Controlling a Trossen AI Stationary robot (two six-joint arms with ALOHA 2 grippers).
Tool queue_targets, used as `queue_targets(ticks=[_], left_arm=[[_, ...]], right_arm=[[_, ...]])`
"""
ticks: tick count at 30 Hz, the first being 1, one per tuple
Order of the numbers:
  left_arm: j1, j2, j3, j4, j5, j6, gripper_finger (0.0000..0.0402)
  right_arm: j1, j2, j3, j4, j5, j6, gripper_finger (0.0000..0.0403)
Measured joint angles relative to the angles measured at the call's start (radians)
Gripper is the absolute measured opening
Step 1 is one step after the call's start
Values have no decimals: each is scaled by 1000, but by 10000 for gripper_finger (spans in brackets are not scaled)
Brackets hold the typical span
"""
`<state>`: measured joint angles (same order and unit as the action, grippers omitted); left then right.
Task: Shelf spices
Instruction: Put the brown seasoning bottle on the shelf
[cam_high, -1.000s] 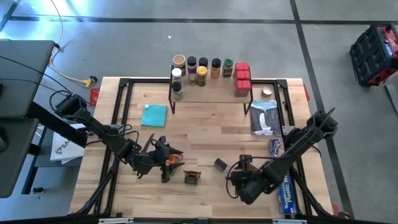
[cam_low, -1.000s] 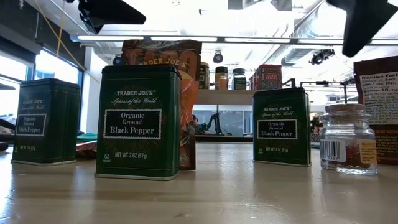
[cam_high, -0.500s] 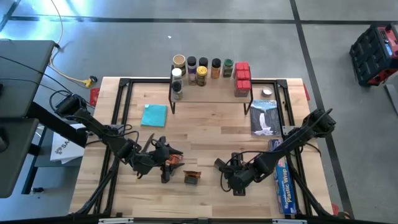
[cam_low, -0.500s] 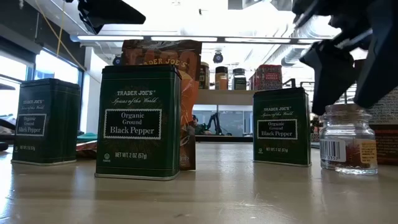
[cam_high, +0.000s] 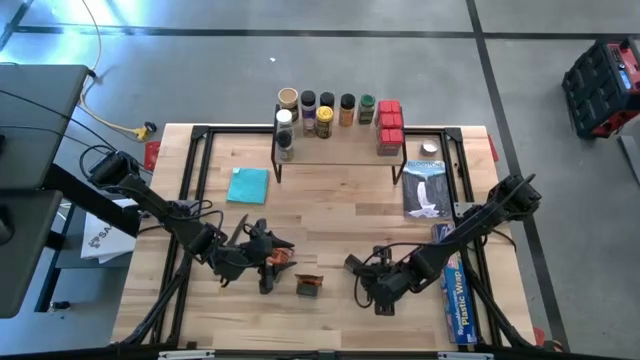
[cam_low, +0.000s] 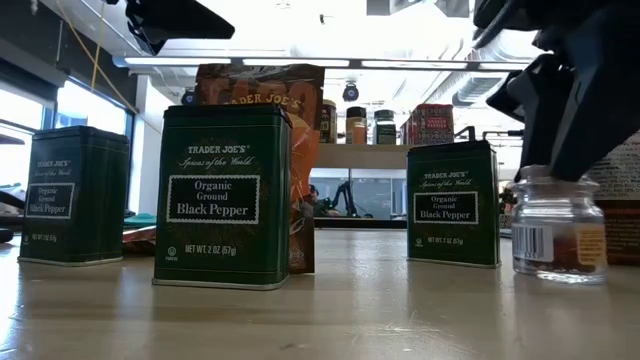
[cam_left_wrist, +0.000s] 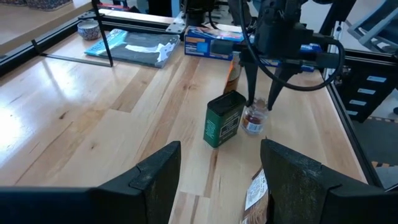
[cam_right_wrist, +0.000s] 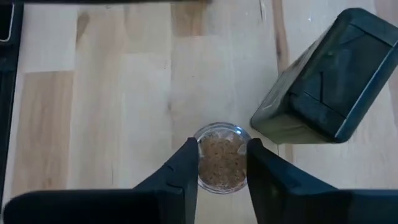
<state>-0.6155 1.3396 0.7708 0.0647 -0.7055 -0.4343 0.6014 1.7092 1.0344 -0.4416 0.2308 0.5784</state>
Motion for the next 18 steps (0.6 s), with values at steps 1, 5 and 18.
queue_targets(ticks=[1,5,18], left_arm=[[0,0,0,0,0,0,215],[0,0,0,0,-1,0,215],[0,0,0,0,-1,1,215]], right_arm=[[0,-2,1,0,-3,5,92],[0,-3,43,-43,-31,6,79],[7,-2,155,-163,-48,-30,20]])
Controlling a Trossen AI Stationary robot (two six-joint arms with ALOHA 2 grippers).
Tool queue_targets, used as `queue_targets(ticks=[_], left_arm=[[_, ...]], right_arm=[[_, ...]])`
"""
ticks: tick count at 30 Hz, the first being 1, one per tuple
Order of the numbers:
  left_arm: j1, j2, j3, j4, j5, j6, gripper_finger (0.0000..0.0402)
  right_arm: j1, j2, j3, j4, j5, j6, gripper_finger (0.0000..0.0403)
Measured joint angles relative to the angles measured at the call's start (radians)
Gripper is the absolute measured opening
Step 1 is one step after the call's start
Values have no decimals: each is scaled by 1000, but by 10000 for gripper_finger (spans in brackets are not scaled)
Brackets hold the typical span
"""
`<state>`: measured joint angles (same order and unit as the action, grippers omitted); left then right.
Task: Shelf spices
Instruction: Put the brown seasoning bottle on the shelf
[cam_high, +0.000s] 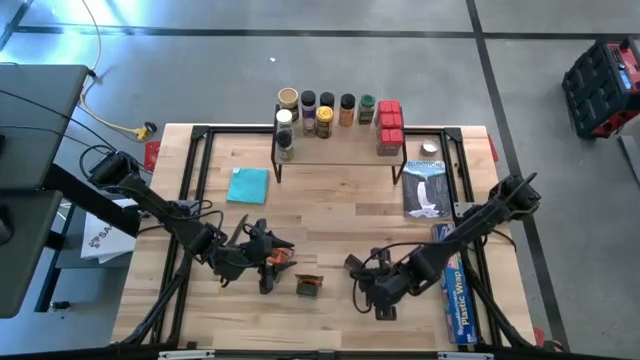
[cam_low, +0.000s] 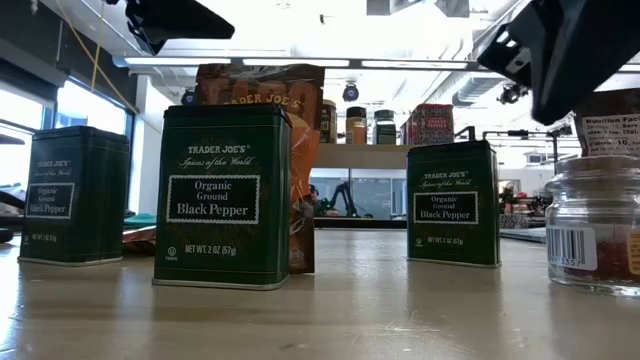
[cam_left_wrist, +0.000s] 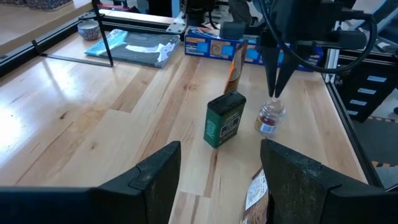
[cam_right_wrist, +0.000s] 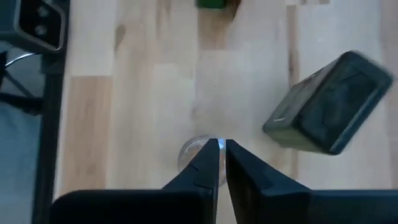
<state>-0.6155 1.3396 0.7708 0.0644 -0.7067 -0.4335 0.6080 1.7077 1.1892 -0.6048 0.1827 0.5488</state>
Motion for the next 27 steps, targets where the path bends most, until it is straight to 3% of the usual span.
queue_targets(ticks=[5,17,21,27], left_arm=[[0,0,0,0,3,7,215],[0,0,0,-1,10,8,215],[0,0,0,-1,15,8,215],[0,0,0,-1,15,7,215]], right_arm=[[11,0,0,1,-64,-1,66],[20,52,1,34,-9,-86,282],[19,99,1,40,-51,-97,303],[19,123,1,44,-34,-78,286]])
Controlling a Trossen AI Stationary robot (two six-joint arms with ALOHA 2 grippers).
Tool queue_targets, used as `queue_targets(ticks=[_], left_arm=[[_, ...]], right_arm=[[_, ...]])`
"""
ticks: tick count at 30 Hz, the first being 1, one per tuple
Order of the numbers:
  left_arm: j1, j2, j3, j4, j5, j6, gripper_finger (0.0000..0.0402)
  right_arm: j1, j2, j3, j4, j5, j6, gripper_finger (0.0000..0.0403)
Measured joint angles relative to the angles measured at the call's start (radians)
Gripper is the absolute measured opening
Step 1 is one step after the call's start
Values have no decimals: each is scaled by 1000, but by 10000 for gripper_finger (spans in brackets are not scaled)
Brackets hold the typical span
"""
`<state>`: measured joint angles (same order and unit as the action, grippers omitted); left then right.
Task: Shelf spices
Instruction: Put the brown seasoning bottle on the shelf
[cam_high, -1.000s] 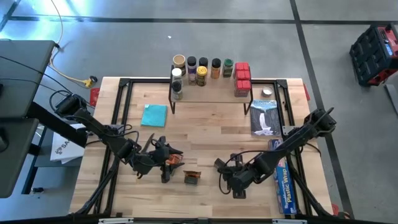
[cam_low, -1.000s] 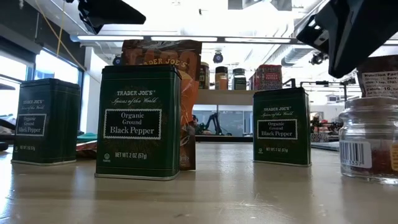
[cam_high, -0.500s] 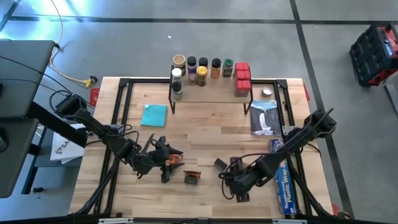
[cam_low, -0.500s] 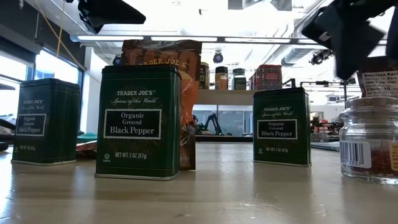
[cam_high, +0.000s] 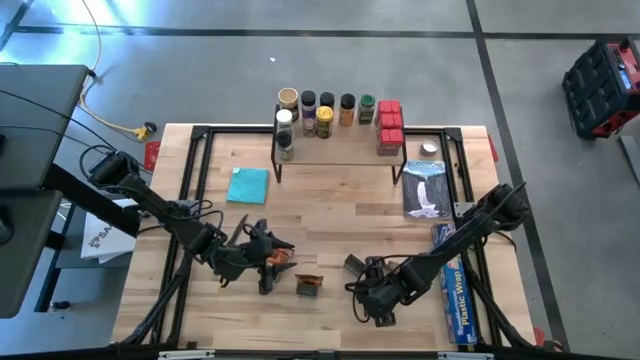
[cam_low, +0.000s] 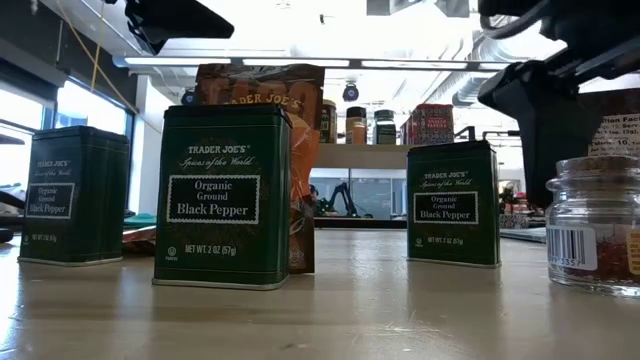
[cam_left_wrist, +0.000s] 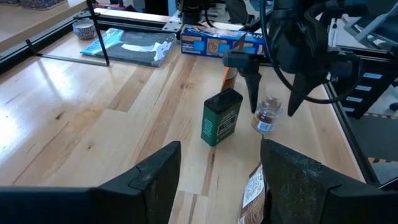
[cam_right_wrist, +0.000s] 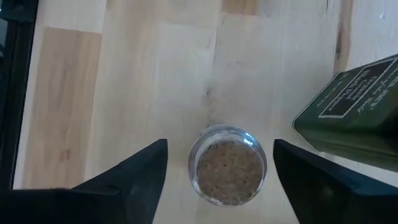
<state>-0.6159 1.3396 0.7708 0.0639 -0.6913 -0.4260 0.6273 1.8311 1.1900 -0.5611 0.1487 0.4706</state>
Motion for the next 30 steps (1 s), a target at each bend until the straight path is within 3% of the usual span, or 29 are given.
queue_targets(ticks=[11,17,23,30], left_arm=[[0,0,0,1,-1,0,215],[0,0,0,1,-2,0,215],[0,0,0,1,-3,0,215],[0,0,0,2,-5,1,215]], right_arm=[[0,2,0,0,5,0,158],[-4,-16,20,-30,-1,1,158],[-24,-27,177,-156,2,-71,158],[-133,-27,436,-424,210,-249,158]])
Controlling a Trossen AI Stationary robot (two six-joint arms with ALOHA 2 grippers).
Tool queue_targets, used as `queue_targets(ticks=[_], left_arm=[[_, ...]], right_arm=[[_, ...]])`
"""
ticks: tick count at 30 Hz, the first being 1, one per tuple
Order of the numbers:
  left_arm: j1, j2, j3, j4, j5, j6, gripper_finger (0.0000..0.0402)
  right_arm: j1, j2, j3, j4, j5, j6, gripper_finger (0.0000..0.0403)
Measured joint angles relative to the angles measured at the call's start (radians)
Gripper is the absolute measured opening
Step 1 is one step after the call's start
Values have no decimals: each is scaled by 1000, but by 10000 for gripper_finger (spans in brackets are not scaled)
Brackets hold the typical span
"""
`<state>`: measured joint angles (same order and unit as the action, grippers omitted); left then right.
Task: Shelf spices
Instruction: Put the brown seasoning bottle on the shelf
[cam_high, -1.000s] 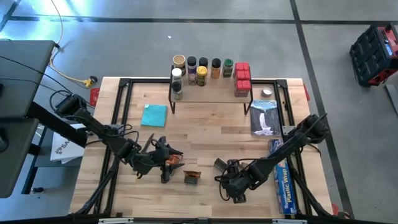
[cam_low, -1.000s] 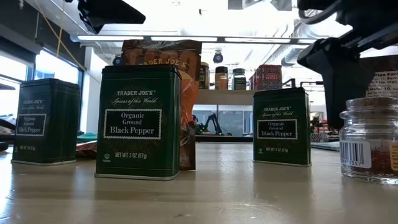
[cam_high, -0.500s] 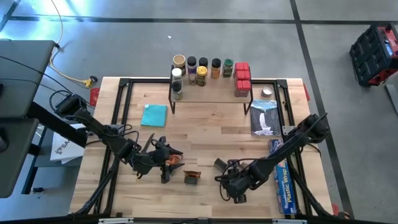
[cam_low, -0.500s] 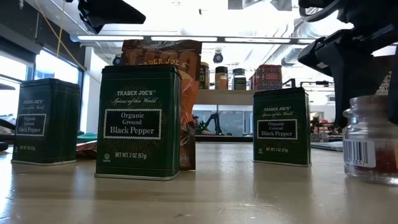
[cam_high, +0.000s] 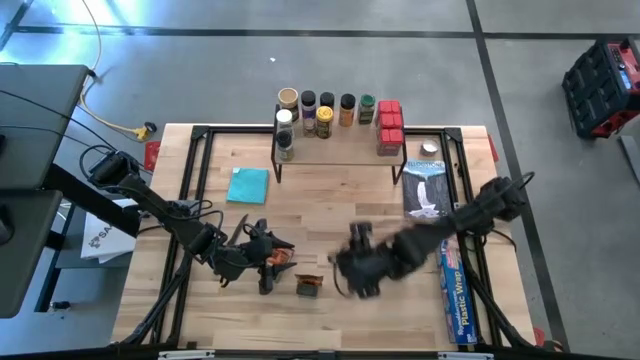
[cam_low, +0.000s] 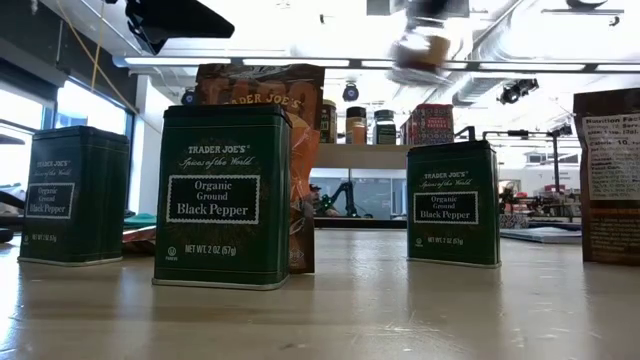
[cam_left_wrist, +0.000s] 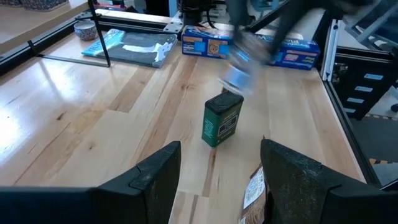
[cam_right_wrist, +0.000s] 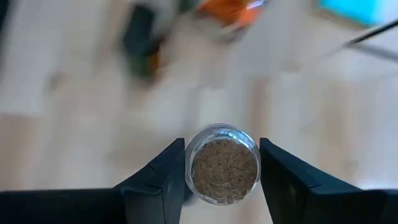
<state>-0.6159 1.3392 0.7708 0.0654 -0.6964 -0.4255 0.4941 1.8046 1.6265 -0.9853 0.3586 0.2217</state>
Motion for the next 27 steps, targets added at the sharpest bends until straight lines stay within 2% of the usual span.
queue_targets(ticks=[3,8,15,20,27], left_arm=[[0,0,0,0,0,0,215],[0,0,0,0,0,1,215],[0,0,0,-1,-5,9,215],[0,0,0,-1,-6,9,215],[0,0,0,-1,-7,11,215]], right_arm=[[-108,0,106,-68,27,-86,158],[-338,1,224,-74,-4,-181,158],[-611,22,236,117,-142,-267,158],[-725,73,235,199,-233,-292,158],[-792,139,235,280,-245,-280,158]])
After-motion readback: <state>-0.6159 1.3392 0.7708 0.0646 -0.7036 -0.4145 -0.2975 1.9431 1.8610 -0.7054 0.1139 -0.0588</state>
